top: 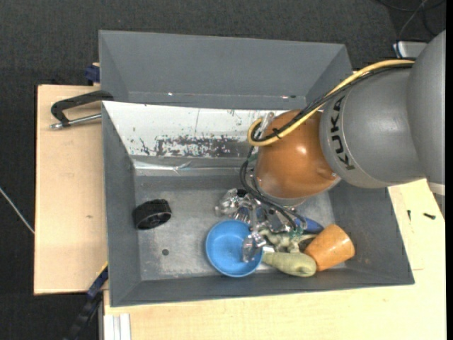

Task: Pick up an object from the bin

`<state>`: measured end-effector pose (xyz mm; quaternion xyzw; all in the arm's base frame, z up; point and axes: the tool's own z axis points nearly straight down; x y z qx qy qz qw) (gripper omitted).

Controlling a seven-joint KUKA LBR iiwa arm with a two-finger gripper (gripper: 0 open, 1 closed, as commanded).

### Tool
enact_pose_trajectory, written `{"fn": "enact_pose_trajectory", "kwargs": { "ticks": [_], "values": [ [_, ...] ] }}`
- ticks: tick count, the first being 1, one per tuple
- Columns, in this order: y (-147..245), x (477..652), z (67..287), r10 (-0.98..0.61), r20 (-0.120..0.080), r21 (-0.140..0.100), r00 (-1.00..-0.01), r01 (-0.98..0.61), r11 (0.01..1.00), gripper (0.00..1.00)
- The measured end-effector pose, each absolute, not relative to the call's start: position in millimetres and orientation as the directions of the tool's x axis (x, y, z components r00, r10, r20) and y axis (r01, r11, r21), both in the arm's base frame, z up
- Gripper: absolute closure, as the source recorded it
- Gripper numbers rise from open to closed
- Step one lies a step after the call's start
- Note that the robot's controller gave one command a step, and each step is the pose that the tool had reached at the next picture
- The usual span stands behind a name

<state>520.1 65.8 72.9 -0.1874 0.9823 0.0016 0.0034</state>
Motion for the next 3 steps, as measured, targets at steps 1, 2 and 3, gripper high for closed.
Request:
{"fn": "enact_pose_trajectory", "kwargs": {
  "ticks": [1, 2, 3],
  "values": [
    [81, 547.3, 73, -0.389, -0.002, -0.001, -0.921, -0.389, 0.921, 0.0],
    [84, 550.4, 77, -0.387, -0.018, 0.002, -0.922, -0.388, 0.922, 1.0],
    [95, 534.4, 206, -0.409, -0.014, -0.002, -0.913, -0.409, 0.913, 1.0]
  ]
}}
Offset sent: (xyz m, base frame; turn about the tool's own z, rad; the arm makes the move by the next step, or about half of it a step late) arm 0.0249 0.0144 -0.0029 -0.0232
